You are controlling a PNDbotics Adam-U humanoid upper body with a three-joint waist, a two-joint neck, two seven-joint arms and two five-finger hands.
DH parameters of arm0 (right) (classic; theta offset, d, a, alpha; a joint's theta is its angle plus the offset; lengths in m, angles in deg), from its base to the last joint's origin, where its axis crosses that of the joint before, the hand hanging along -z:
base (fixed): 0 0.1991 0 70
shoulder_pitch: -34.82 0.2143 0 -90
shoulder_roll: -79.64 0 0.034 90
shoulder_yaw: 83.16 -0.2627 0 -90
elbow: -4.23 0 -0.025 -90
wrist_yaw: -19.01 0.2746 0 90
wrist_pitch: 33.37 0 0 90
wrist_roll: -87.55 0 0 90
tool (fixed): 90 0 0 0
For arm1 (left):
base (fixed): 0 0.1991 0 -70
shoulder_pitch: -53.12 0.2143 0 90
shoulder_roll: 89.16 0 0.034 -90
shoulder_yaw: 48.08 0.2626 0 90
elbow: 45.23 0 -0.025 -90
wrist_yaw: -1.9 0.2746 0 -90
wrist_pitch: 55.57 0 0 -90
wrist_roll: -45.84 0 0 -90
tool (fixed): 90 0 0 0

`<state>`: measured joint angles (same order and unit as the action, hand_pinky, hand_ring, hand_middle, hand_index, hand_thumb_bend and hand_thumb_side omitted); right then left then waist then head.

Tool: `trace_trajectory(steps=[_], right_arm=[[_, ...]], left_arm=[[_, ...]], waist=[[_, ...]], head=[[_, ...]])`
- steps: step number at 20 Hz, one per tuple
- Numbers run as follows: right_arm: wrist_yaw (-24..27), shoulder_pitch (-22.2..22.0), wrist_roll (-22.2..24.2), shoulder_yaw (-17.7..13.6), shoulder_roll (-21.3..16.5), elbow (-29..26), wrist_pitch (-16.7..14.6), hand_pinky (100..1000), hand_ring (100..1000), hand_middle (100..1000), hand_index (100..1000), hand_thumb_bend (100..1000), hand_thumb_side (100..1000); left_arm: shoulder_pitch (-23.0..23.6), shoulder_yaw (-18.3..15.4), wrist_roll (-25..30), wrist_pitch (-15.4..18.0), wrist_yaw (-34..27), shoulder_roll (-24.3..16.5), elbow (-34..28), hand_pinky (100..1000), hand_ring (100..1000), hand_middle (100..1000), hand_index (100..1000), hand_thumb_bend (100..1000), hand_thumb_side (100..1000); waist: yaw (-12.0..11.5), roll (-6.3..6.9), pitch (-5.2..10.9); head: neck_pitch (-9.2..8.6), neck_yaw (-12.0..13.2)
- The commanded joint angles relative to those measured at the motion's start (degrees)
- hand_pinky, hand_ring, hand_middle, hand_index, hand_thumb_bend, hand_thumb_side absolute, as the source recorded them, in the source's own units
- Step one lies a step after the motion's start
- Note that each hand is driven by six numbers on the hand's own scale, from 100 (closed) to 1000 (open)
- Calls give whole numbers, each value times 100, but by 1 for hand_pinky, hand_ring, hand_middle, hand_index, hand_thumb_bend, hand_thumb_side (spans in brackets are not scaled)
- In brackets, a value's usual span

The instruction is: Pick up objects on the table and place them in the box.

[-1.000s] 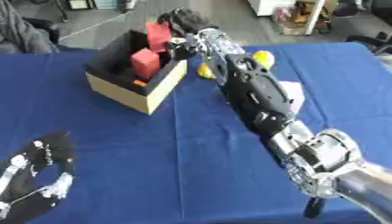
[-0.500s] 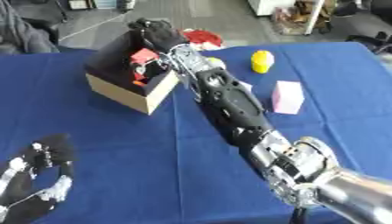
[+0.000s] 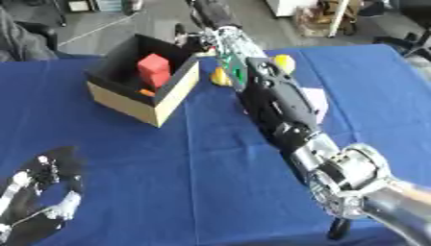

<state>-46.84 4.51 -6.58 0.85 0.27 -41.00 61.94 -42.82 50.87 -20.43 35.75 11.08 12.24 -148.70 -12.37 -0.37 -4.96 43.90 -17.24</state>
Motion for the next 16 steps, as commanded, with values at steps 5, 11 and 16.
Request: trace_trajectory(steps=[5, 11, 16], right_arm=[[477, -40, 130, -178, -357, 967, 569, 881, 798, 887, 982, 105, 363], [544, -199, 208, -177, -330, 1510, 721, 893, 821, 918, 993, 141, 451], [473, -263, 119, -163, -290, 1629, 794, 891, 820, 917, 991, 144, 463]], left_arm=[[-35, -54, -33, 8, 7, -86, -95, 734, 653, 659, 867, 100, 155], [-45, -45, -30, 13, -10, -87, -99, 734, 653, 659, 867, 100, 153], [-53, -36, -19, 14, -20, -82, -100, 734, 652, 659, 867, 100, 155]], waist=[[-7, 71, 40], [-57, 132, 21], [-89, 158, 1]], head=[[22, 32], [22, -30], [22, -79]])
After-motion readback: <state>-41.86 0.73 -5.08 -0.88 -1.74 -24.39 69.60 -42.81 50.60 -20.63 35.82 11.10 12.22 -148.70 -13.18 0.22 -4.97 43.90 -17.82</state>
